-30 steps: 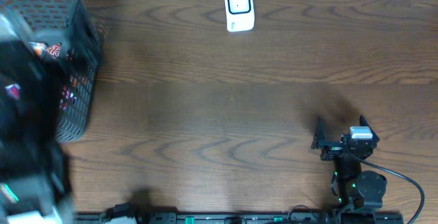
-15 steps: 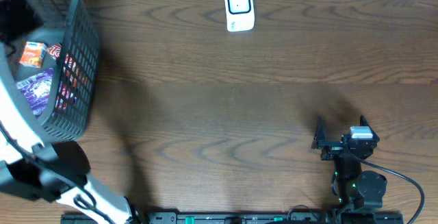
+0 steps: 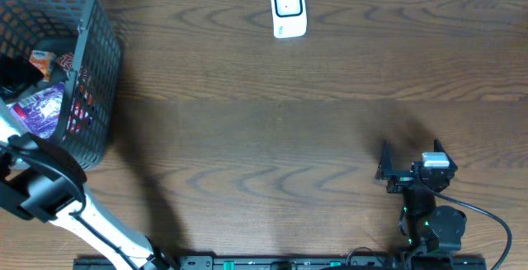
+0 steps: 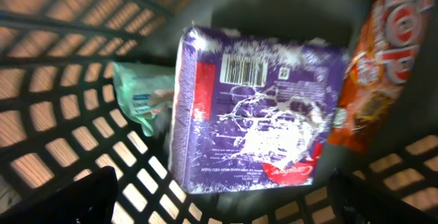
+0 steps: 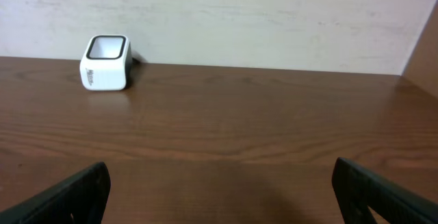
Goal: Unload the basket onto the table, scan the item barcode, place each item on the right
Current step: 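Reach the left gripper into the basket toward the purple package, then grasp the purple Carefree package and lift it out of the basket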
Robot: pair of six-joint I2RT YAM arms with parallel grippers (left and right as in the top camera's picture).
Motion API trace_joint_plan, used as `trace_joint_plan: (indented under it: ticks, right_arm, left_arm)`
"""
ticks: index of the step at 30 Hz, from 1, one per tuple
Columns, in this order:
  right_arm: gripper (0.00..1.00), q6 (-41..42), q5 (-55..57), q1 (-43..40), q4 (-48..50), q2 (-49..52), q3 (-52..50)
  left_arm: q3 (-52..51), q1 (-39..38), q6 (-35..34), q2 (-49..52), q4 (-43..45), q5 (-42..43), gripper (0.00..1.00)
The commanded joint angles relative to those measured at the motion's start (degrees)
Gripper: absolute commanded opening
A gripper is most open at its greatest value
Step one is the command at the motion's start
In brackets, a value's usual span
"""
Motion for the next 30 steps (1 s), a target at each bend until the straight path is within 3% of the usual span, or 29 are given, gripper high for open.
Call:
trace_joint_plan:
  ticks: [1,9,14,19,21,25,30]
  right_arm:
    - [0.99,-0.5,0.07,0.55,-0.17,-0.39,-0.15]
    - [0.99,-0.5,0.07,0.55,-0.17,-0.39,-0.15]
    - [0.99,-0.5,0.07,0.55,-0.17,-0.39,-0.15]
    - [0.99,-0.5,0.07,0.55,-0.17,-0.39,-0.15]
    - [0.99,-0.5,0.07,0.55,-0.17,-0.39,-0.15]
    - [0.99,-0.5,0.07,0.55,-0.17,-0.39,-0.15]
    - [0.99,-0.5,0.07,0.55,-0.17,-0.39,-0.15]
  left_arm:
    - [-2.16,-0.07,-2.67,1.16,0.13,-0.87,0.98]
    - [-6.25,0.59,-3.34,1.16,2.86,-0.83,0.98]
    - [-10.34,1.44,-3.08,1.16,5.44,3.65,0.99]
    - [-15.93,1.57,-3.08,1.18,7.91,4.83,0.9]
    - [-18.21,1.57,-3.08,1.16,8.83,4.83,0.8]
    - [-20.31,1.57,-3.1,1.16,9.03,4.83,0.08]
    - [-18.71,1.57,-3.1,-0.79,8.81,8.52,0.07]
